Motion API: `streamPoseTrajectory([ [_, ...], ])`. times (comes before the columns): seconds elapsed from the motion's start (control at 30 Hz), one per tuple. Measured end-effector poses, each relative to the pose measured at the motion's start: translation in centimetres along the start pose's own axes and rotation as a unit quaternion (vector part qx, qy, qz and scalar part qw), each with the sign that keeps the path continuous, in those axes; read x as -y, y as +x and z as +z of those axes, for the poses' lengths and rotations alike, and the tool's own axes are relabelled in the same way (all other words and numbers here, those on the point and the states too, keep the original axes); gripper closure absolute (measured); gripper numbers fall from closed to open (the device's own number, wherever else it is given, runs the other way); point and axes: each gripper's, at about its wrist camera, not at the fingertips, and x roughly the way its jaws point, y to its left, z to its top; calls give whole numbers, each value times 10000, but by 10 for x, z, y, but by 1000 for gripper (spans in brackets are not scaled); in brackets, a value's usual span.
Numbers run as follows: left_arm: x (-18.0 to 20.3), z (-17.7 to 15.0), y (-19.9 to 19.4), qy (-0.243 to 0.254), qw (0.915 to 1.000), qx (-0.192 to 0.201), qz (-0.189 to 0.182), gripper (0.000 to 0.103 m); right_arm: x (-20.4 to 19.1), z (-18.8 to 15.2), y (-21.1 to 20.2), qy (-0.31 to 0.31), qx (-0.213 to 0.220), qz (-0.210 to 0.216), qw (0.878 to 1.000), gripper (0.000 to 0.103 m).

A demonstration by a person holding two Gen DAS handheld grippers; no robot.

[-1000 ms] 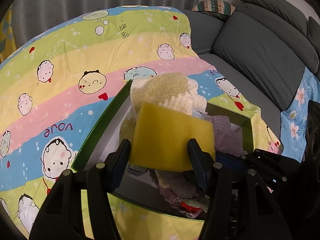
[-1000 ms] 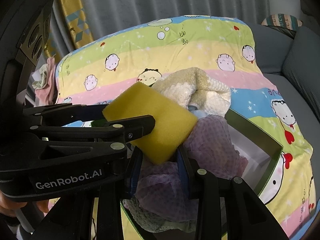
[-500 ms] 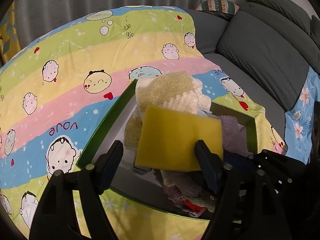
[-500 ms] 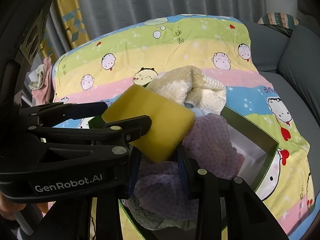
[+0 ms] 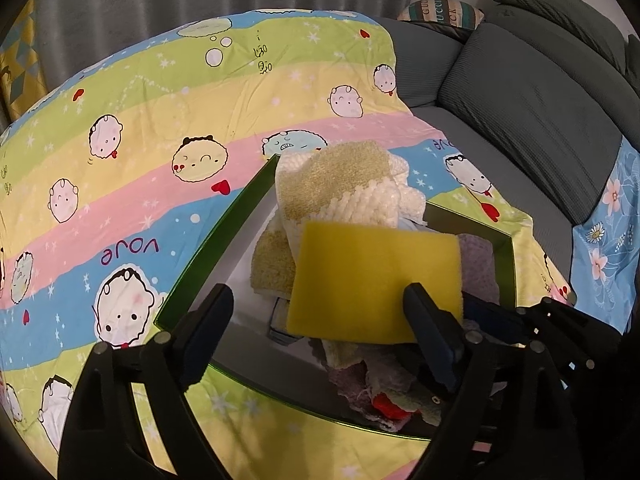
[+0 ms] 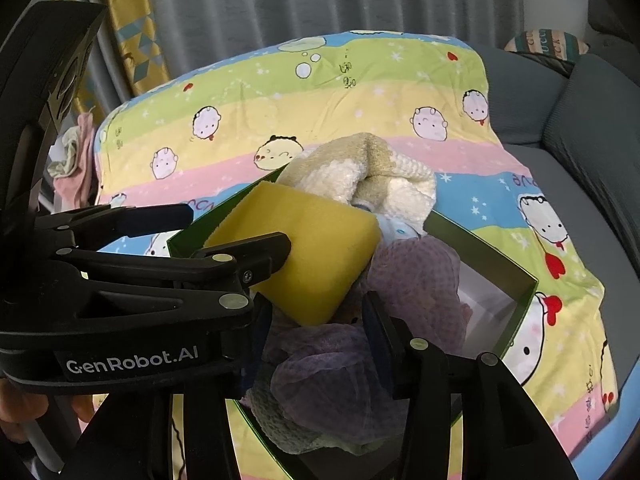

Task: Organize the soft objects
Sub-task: 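Open the right gripper to release the sponge onto the cream towel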

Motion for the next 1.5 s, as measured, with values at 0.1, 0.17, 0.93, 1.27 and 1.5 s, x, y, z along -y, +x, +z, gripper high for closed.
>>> streamPoseTrajectory([
  [0.1,1,0,-1,11,10000,-6,17,16,0,0,-1,1,-9,-37,10000,55],
  [0.17,1,0,-1,18,10000,-4,15,16,-1,1,-1,2,-9,-55,10000,55],
  [0.93,0,-3,-3,-97,9998,-69,153,1,5,1,-18,47,191,-290,9994,25],
  [1.27,2,-3,-7,-94,9998,-42,176,1,5,2,-21,42,206,-299,9993,25],
  [1.5,3,-4,-11,-107,9997,-43,213,1,4,2,-25,32,195,-320,9993,25],
])
